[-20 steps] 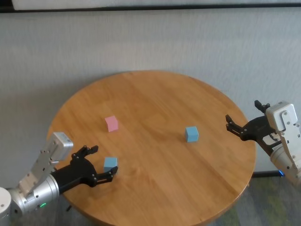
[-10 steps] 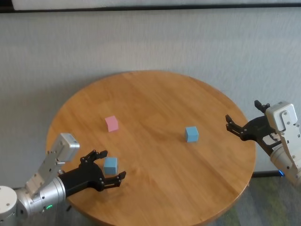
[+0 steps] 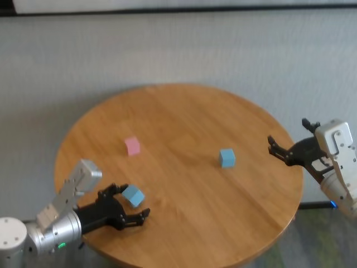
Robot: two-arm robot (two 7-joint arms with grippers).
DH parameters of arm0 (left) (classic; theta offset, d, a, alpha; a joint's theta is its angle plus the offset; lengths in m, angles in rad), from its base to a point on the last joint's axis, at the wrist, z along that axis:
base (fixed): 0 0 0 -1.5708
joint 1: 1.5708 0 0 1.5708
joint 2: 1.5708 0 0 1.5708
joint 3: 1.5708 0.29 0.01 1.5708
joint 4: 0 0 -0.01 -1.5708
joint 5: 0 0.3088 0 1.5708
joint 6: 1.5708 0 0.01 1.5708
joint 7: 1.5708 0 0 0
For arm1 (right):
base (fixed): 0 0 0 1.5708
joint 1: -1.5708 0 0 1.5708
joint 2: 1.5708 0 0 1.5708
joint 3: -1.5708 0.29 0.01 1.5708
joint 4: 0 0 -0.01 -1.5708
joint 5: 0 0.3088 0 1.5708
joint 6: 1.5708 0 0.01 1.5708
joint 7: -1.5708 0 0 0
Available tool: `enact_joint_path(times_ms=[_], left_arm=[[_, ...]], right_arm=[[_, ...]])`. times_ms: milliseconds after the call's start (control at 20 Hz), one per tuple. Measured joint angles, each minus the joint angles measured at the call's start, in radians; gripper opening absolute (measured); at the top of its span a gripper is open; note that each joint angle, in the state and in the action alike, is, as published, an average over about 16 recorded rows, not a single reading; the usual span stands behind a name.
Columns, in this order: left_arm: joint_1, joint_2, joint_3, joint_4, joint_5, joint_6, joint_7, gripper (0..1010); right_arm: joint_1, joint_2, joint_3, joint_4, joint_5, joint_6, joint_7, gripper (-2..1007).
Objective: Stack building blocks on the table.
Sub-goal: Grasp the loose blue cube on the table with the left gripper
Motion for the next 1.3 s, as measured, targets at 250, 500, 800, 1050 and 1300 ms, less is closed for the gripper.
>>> enact_joint_path(times_ms=[250,500,800,1050,1300], left_arm=[[-0.004,-0.009,-0.003,0.011,0.009,0.01,0.001,1003],[-0.005,-0.015,-0.008,0.017,0.013,0.013,0.001,1003],[-0.004,-0.018,-0.012,0.018,0.016,0.017,0.0,1003],[-0.005,-0.02,-0.012,0.019,0.018,0.032,0.0,999],[-0.008,-0.02,-0.01,0.019,0.022,0.045,0.0,966]], right_arm=[[0.0,0.0,0.0,0.0,0.0,0.0,0.0,1001],[0.0,0.0,0.0,0.0,0.0,0.0,0.0,1000],[0.0,0.0,0.0,0.0,0.0,0.0,0.0,1000],[0.0,0.0,0.0,0.0,0.0,0.0,0.0,1001],[0.0,0.0,0.0,0.0,0.0,0.0,0.0,1001]])
